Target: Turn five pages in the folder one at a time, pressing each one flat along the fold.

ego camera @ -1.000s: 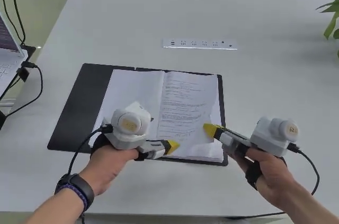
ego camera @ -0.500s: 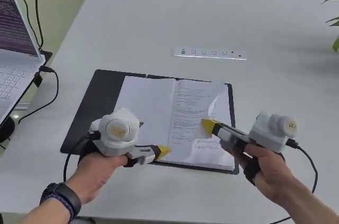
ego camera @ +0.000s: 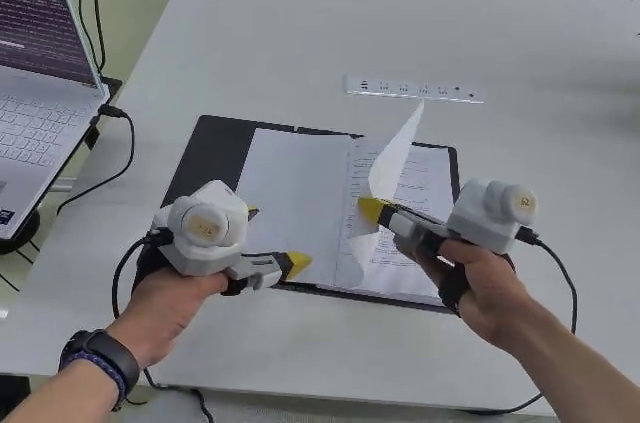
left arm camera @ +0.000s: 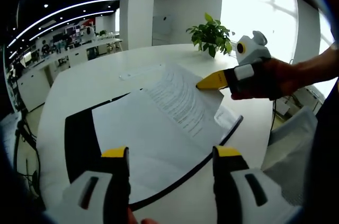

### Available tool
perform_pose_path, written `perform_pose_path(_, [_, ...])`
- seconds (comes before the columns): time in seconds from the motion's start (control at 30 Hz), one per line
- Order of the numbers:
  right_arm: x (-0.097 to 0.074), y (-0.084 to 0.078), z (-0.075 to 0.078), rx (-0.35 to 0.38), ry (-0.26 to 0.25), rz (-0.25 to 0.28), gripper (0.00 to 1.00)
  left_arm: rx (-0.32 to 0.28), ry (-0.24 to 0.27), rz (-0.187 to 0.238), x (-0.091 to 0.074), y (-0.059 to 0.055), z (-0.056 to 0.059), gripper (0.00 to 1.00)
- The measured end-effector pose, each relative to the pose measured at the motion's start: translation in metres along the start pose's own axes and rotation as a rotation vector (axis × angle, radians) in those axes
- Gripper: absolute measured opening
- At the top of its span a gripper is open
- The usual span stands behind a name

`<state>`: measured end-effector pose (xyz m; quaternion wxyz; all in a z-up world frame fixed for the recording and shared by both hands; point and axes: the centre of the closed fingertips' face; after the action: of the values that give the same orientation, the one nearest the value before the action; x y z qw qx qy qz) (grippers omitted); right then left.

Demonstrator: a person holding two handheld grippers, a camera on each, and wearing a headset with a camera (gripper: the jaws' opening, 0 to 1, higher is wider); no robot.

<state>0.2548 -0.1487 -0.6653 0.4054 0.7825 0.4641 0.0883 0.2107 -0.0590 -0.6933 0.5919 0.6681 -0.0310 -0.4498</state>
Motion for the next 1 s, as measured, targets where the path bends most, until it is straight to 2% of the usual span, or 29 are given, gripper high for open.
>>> perform_pose_path(0.37, [0.033,-0.008,-0.022,-0.01,0.044,-0.032,0.0,-0.008,0.027,0.012,-0.021,-0.008,-0.018,0.63])
perform_pose_path(0.8, [0.066,-0.03,-0.045,-0.012,0.087,-0.089,0.0,-0.031,0.041,0.012,-0.04,-0.026,-0.032,0.64])
perform_pose_path(1.0, [0.08,-0.043,-0.05,-0.012,0.097,-0.123,0.0,-0.039,0.037,0.019,-0.047,-0.027,-0.034,0.65])
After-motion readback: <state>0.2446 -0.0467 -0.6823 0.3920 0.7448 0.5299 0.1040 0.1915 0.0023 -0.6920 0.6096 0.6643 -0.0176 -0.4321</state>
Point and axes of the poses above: the centre of the closed fingertips' face, and the gripper's own axes: x roughly forward along the fingers, z roughly to its right, y roughly out of its top, and after that the axes turned 1 degree about -x, right-handed
